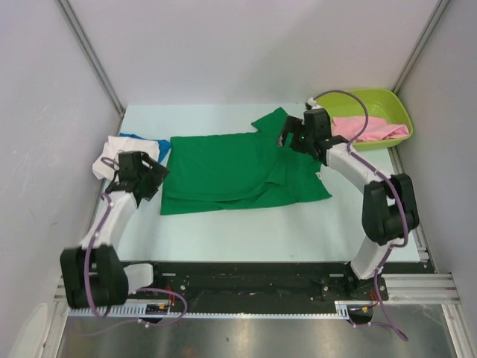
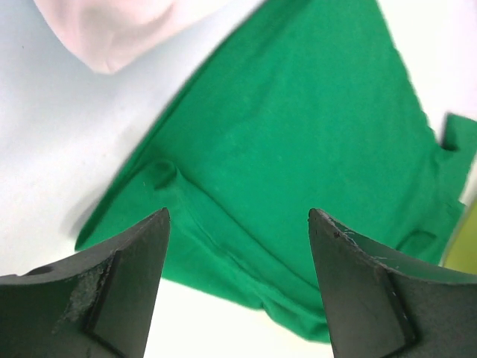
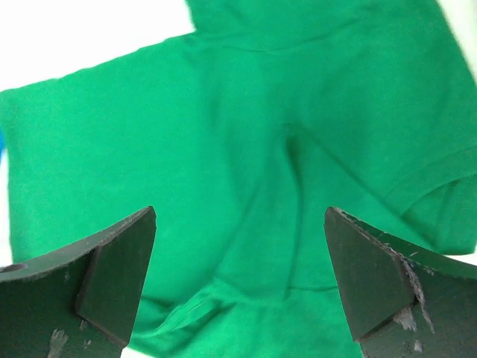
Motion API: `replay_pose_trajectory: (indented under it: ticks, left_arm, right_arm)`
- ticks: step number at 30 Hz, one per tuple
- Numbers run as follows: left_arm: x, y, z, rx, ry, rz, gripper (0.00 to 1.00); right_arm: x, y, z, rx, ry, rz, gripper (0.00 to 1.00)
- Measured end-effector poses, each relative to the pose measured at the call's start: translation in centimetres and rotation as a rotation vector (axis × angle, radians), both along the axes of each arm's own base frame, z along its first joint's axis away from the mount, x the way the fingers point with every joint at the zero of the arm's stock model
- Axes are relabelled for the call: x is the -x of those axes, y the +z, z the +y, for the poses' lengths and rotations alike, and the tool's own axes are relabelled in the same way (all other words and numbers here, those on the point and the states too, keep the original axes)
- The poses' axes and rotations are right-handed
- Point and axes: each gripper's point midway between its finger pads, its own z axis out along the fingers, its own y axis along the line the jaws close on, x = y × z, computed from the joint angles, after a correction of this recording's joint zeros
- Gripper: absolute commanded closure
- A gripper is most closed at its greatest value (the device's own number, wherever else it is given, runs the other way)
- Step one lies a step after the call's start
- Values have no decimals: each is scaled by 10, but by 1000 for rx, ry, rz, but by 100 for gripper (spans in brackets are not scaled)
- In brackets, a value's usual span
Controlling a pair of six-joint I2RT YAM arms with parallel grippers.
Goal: Fold and stack the t-shirts
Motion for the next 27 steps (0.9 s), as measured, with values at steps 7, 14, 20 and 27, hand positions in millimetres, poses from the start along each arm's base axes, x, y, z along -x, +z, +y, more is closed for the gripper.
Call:
replay_pose_trajectory:
  ticks: [7, 14, 20, 27]
  left_arm:
    - [40, 26, -21, 13, -73, -127, 21]
    - [64, 1, -33, 41, -142, -52, 22]
    - [66, 4, -35, 33, -170, -64, 22]
    - [67, -2, -37, 36, -186, -44, 22]
  right_arm:
    - [41, 46, 45, -18, 104, -67, 0]
    - [87, -40, 26, -19, 47, 167, 3]
    - [104, -73, 28, -91, 26, 265, 12]
    - [93, -77, 42, -167, 23, 255, 28]
